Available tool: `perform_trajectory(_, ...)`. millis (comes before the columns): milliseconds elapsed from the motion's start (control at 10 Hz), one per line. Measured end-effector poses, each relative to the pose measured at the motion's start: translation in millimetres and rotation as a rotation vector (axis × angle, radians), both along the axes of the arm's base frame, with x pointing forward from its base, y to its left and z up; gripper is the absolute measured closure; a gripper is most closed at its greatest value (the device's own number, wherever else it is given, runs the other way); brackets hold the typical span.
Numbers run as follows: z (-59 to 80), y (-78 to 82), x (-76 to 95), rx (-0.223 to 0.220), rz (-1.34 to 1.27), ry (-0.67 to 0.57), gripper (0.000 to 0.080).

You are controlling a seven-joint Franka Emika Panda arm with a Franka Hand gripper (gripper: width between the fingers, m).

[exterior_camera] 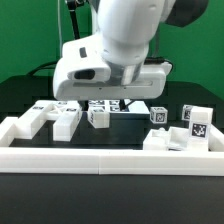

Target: Assemble chair

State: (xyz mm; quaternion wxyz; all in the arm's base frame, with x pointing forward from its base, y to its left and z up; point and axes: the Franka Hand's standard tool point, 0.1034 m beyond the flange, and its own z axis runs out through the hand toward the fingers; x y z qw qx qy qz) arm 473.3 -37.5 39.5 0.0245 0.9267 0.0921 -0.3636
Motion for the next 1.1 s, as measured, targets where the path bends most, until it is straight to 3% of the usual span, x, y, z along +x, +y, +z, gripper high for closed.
perform_trajectory(200, -5.1, 0.8, -1.4, -0.016, -0.005, 0.118, 0.0151)
perform_trajectory(400, -10.8, -1.2, 1.1, -0.014, 0.001, 0.103, 0.0151)
perform_trajectory(800, -27.1, -1.4, -11.6, -0.014, 0.002, 0.108, 0.0151)
perform_trajectory(1100, -27.4, 1.2, -11.3, -0.011, 0.005, 0.108, 0.0151)
